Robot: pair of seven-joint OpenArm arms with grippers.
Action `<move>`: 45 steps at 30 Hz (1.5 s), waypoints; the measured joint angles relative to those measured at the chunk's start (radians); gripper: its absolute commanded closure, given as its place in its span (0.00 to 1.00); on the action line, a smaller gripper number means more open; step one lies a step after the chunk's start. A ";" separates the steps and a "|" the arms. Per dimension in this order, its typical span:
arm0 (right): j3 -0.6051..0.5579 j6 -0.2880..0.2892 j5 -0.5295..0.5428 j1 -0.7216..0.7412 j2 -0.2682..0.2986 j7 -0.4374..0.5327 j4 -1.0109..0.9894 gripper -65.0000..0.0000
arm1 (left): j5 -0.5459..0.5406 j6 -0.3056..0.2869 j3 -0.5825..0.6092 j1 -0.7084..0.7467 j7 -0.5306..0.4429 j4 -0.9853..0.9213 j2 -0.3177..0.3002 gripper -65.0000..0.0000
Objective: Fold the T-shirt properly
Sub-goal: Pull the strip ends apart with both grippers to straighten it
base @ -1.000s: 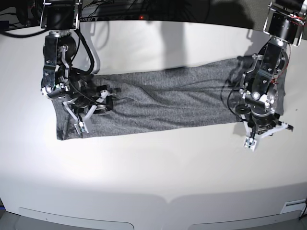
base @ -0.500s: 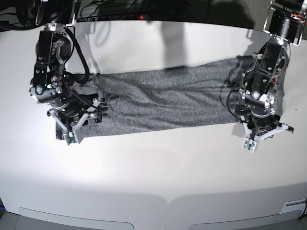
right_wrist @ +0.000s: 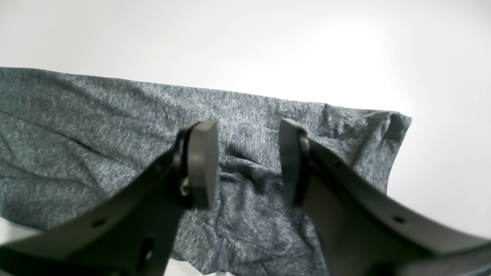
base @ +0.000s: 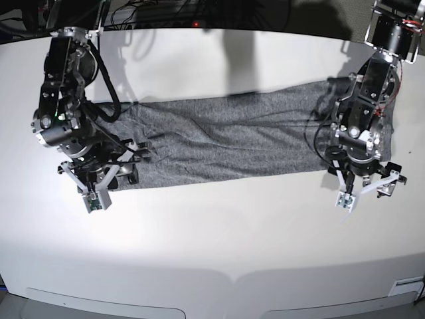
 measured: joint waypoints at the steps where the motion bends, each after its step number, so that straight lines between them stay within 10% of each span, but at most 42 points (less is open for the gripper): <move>1: 0.000 0.000 0.000 0.000 0.000 0.000 0.000 0.59 | 0.000 0.000 0.000 0.000 0.000 0.000 0.000 0.31; 7: 0.000 0.000 0.000 0.000 0.000 -0.001 0.000 0.59 | 0.013 -0.087 0.001 0.001 0.061 0.000 -0.033 0.31; 13: 0.000 0.000 0.053 0.000 0.000 -0.029 0.000 0.59 | -0.183 -0.186 -0.010 0.000 0.090 0.000 -0.197 0.31; 29: 0.000 0.034 0.207 0.000 0.000 -0.127 0.016 0.59 | -0.980 -0.810 -0.596 -0.003 0.276 -0.101 -0.304 0.31; 45: 0.001 0.064 0.374 0.002 0.001 -0.193 0.172 0.59 | -1.433 -0.867 -0.602 -0.003 0.299 -0.696 -0.352 0.31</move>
